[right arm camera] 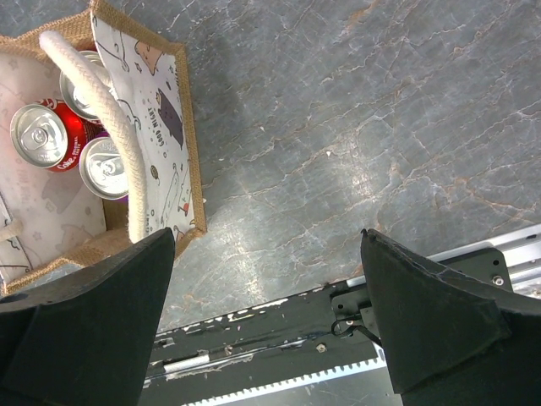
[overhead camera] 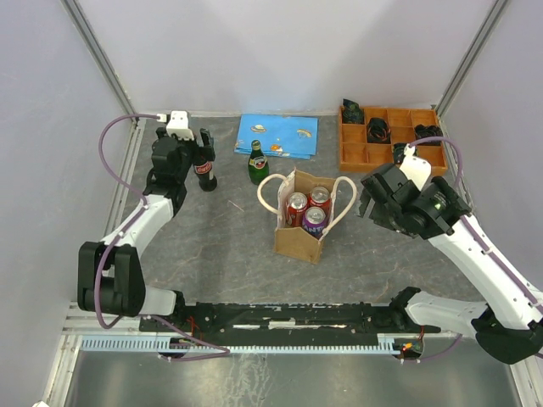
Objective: Place the beverage into the canvas bag
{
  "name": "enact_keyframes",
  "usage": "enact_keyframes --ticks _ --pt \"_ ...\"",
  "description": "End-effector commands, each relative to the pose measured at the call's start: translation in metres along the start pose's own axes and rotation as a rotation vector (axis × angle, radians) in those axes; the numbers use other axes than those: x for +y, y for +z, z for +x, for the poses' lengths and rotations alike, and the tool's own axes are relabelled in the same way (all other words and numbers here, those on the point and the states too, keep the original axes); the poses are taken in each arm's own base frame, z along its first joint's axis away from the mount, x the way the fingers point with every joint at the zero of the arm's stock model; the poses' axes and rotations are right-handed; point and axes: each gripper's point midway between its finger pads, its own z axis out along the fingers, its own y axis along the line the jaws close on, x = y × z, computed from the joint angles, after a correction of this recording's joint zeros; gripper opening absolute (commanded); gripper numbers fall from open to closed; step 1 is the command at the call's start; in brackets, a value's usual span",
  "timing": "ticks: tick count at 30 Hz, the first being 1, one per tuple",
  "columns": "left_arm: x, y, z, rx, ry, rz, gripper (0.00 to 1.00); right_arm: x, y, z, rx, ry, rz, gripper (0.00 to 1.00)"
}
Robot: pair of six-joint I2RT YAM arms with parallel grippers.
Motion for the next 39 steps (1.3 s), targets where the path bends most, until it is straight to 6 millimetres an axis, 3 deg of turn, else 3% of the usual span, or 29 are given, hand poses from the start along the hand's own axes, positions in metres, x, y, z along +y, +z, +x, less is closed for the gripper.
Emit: enact_keyframes --ticks 1,28,32,36,38,39 --pt "-0.001 0.013 -0.042 -0.166 -0.058 -0.015 0.95 0.001 -0.004 -0.006 -0.021 0.032 -0.015 0.99" --pt "0.006 0.028 0.002 -0.141 -0.077 -0.052 0.84 0.007 -0.001 0.000 0.017 0.036 -0.010 0.99" --pt "0.008 0.031 0.013 -0.118 -0.070 -0.060 0.72 0.009 -0.001 -0.002 0.016 0.029 -0.010 0.99" --pt "0.009 0.030 0.023 -0.096 -0.060 -0.063 0.67 0.010 -0.001 -0.002 0.018 0.028 -0.011 0.99" --pt "0.010 0.029 0.025 -0.091 -0.058 -0.067 0.53 0.010 -0.001 -0.002 0.017 0.029 -0.010 0.99" --pt "0.010 0.029 0.025 -0.091 -0.059 -0.067 0.40 0.010 0.000 -0.002 0.017 0.028 -0.011 0.99"
